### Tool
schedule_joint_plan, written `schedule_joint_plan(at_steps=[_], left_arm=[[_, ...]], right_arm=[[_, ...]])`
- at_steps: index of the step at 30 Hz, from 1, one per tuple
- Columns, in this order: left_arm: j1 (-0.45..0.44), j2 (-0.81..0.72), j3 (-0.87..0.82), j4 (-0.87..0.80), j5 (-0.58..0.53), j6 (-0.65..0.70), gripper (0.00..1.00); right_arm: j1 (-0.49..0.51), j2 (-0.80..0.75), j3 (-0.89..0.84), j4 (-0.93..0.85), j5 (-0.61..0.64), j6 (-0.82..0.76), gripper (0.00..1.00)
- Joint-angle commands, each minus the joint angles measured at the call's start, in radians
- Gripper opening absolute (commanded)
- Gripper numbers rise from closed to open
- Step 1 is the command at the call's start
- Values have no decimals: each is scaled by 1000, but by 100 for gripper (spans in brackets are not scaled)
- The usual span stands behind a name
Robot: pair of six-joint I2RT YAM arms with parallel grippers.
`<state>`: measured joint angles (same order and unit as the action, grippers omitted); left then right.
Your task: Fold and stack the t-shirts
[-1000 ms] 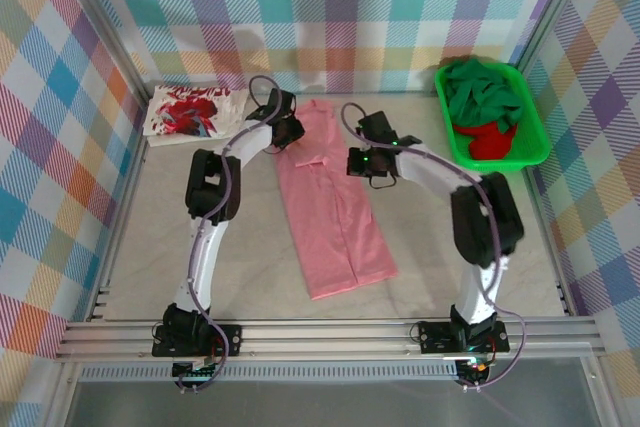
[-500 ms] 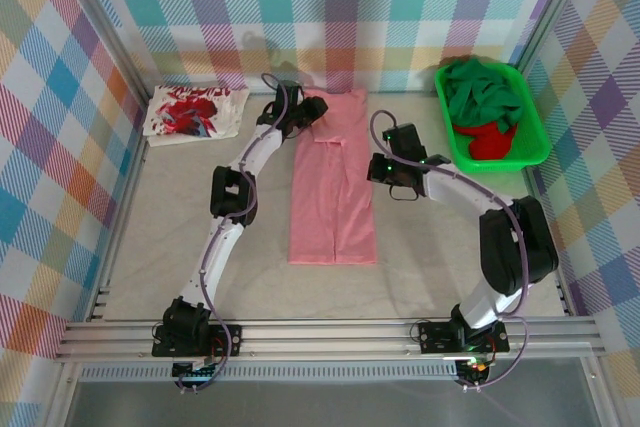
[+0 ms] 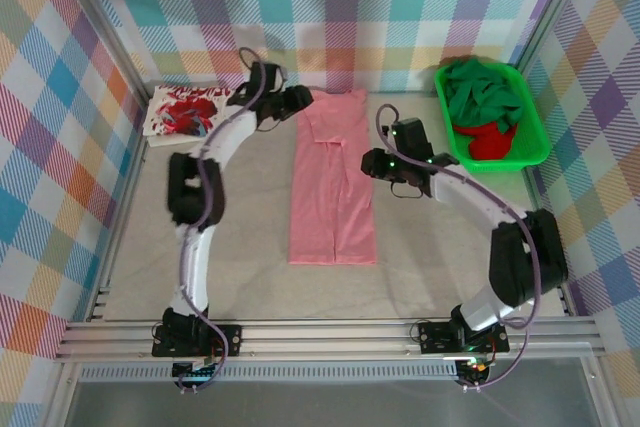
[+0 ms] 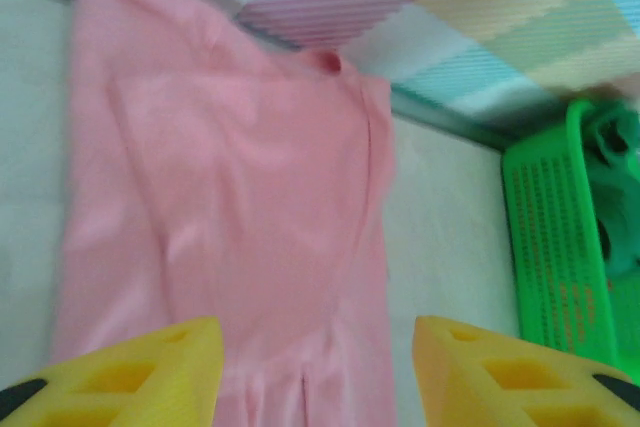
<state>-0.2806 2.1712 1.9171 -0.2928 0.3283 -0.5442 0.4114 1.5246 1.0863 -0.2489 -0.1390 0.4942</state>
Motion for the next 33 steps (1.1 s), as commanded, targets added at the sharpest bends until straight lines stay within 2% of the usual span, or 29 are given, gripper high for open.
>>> schedule_joint_plan(at_steps=[1,3,6,9,12,17,27,33], left_arm=[[-4,-393,-447,209,-54,57,55],[-20,-576,-695,198,-65,100,55],[-40,-763,-938,83,-27,146,54],[-54,-899,-1122,-15,32,121,52],[-85,-969,-1253,-14,73,48,51],[-174,-962,-1303,-31,73,43,53],[-214,-828,-1305,48,104,42,50],[-257,-800,-1318,83,103,10,49]], right_arm=[[-7,-93,-101,-31,-104,8,32],[-8,-139,-188,-24,-179,47,34],[-5,-207,-331,11,-301,122,37],[-5,-249,-431,27,-348,162,39],[-3,-250,-484,29,-355,184,40],[-3,-224,-544,48,-357,211,41],[14,-207,-591,97,-341,225,40],[16,-171,-588,121,-343,221,40]])
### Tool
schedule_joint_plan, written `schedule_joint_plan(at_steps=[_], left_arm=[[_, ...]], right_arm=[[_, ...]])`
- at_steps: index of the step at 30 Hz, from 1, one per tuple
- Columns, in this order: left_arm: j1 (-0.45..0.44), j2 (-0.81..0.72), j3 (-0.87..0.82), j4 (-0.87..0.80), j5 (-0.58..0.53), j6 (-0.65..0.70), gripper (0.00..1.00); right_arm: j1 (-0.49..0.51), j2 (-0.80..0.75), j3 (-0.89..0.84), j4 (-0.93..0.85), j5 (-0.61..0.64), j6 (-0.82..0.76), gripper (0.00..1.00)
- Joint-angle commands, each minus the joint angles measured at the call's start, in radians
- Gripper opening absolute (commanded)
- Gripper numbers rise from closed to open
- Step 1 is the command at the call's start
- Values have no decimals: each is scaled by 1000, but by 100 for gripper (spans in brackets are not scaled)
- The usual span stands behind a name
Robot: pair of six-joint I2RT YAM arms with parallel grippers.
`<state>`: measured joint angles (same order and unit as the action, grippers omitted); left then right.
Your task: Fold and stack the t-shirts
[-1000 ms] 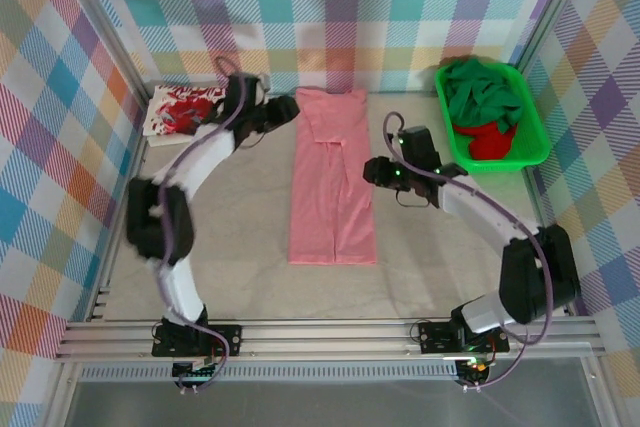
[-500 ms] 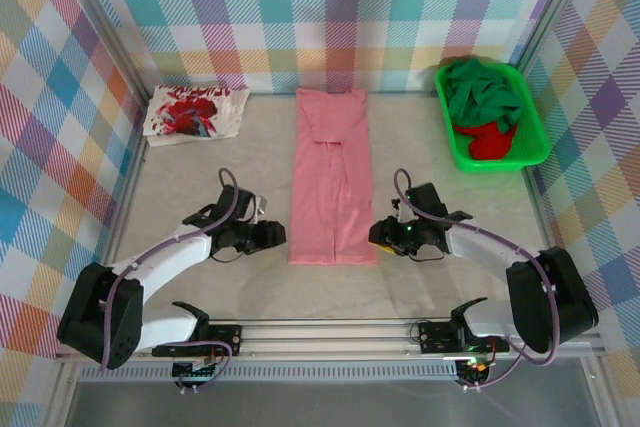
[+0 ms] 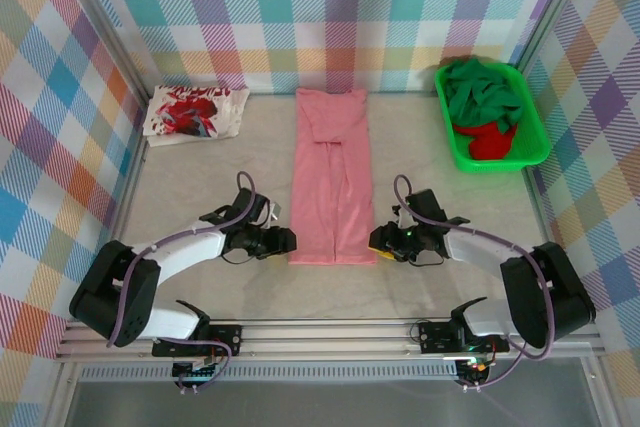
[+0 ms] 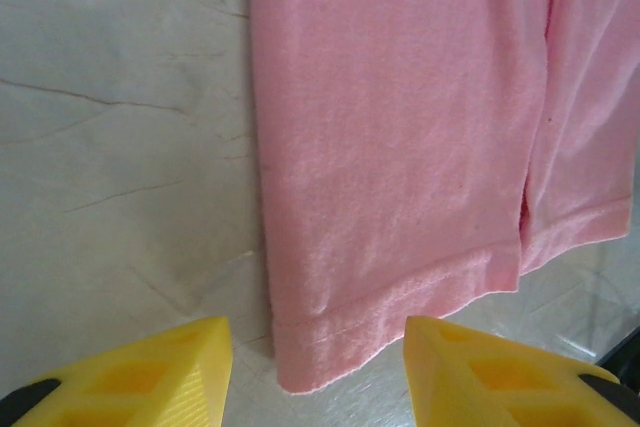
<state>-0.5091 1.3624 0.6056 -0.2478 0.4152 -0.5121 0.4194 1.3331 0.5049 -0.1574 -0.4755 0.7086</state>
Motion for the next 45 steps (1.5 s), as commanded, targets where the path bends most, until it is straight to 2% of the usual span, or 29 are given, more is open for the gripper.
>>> schedule_joint_plan(at_steps=[1,11,19,22,24,34,42,45], left_arm=[[-33,18,-3,38,17,-26,49],[-70,45,3,-2,0,-40,48],[-111,73,5,48,-10,-73,41],[-118,84,7,44,-17,-75,34],[-120,75,1,35,-32,-77,26],[-120,31,-1,-8,-103,-69,9],[-120,50,2,-2,-98,-62,0],[-120,45,-2,-3,-99,-65,0]], right_arm=[[7,26,-6,34,-7,6,40],[13,43,-2,52,-6,2,40],[17,53,-11,70,-8,0,40],[19,51,-12,72,-10,0,40],[19,47,-14,70,-8,0,40],[33,-5,-43,33,9,9,41],[109,71,-33,115,-8,73,41],[141,95,-29,151,1,111,36]])
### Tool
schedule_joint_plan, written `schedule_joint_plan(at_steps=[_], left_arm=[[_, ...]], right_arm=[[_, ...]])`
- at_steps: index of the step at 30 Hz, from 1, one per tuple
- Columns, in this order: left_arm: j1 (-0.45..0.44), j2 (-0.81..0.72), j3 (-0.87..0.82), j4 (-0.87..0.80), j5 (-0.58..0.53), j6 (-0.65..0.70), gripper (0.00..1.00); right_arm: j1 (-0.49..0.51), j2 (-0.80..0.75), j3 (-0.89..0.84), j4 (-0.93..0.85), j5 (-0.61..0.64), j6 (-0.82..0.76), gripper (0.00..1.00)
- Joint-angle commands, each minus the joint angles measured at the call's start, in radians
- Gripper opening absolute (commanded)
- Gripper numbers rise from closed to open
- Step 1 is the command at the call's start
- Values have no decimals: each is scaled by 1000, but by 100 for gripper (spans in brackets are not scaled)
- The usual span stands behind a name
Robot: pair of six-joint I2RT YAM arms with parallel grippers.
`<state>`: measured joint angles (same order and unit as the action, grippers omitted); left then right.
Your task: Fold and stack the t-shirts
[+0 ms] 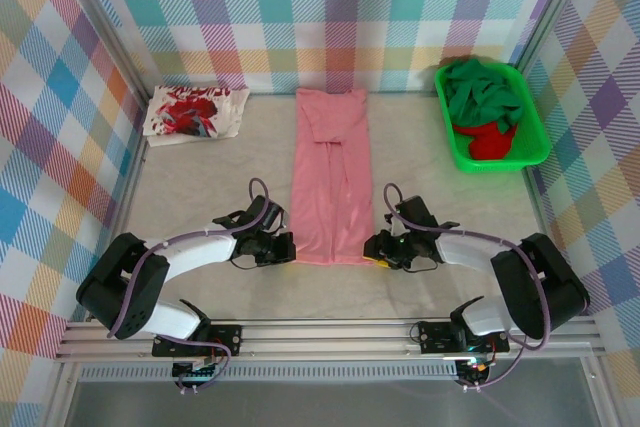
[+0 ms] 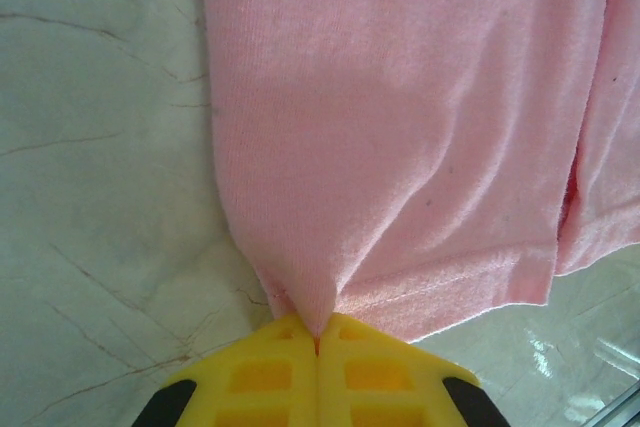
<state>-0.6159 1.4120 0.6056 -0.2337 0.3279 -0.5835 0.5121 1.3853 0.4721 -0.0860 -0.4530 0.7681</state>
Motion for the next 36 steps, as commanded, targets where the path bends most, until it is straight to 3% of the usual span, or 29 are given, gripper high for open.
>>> schedule_joint_plan(at_steps=[1,6,15,24,31,36], left_arm=[[-13,-9,-5,-16,-13,8,0],[-13,-47,-31,-7,-33,-1,0],[-13,-80,-37,-4,-28,-1,0],[-44,-150,-143,2,-27,-50,0],[-264,-302,-180,-91,-122,-181,0],[-274,-406,-99,-224,-205,-189,0]], right_arm=[[54,44,5,81,-16,58,34],[59,18,21,24,43,46,26],[59,-30,63,-37,62,36,0],[76,-120,-55,-73,32,22,0],[167,-345,-113,-241,71,41,0],[165,-480,-64,-345,141,61,0]])
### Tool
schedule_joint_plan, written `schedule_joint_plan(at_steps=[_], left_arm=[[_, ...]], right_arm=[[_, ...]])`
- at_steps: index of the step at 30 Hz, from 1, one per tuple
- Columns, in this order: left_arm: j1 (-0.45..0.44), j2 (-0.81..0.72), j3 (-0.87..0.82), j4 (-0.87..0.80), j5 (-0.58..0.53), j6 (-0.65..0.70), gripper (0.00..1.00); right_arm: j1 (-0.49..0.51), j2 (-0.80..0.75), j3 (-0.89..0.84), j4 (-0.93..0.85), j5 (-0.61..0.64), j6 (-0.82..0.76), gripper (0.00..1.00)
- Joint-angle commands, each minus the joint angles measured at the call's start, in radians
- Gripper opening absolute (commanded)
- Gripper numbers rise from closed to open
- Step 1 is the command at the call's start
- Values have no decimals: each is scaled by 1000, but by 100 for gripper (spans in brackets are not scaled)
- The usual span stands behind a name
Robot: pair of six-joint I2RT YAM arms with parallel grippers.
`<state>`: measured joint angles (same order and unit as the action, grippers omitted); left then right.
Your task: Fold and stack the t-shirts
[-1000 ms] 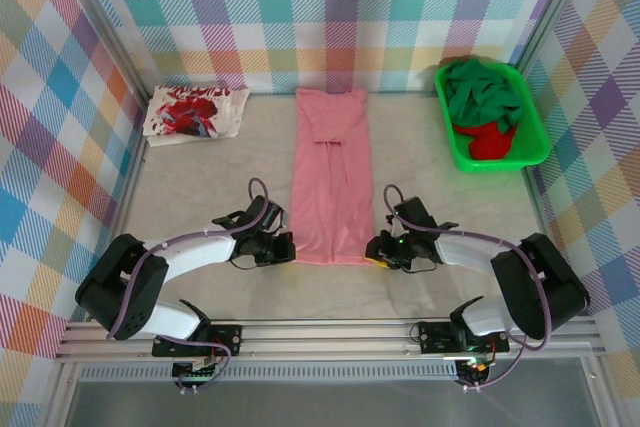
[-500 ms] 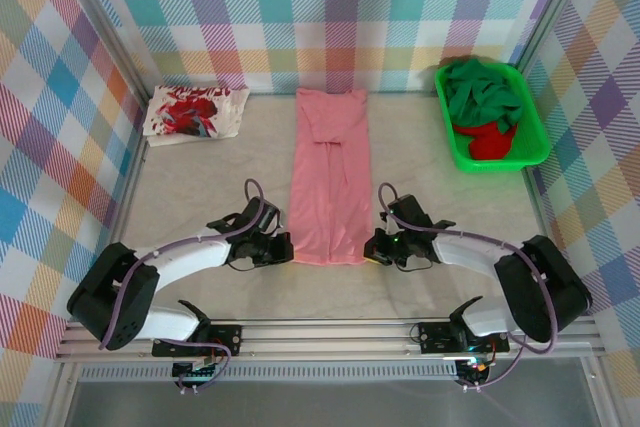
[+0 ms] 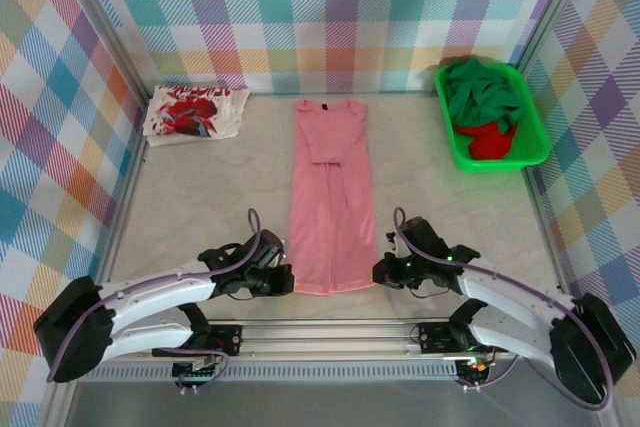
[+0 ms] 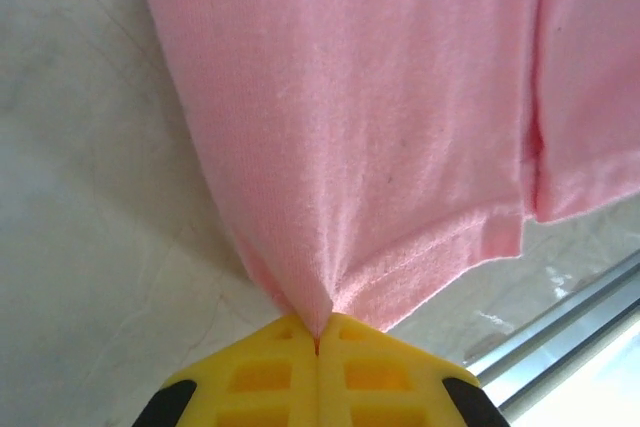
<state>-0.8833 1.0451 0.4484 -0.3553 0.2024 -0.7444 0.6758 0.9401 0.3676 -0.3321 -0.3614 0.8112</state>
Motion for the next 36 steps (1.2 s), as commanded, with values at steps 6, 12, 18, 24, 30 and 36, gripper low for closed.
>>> schedule_joint_plan(at_steps=[6,12,18,24,30,36], left_arm=[[123,37,235,-179,-34,87,0],[318,190,413,-133,59,211,0],[433,408,592,-95,70,290,0],[495,575,693,-38,72,336,0],[514,703,813,-50,77,385,0],[527,775,875,-54,81,397,0]], right_arm=[[-97,72,222,-167,92,-47,0],[-186,306,433,-156,85,-157,0],[-247,476,602,-117,106,-216,0],[-286,626,722,-55,117,-267,0],[-307,741,789,-18,110,-287,0],[-327,808,831,12,115,-293,0]])
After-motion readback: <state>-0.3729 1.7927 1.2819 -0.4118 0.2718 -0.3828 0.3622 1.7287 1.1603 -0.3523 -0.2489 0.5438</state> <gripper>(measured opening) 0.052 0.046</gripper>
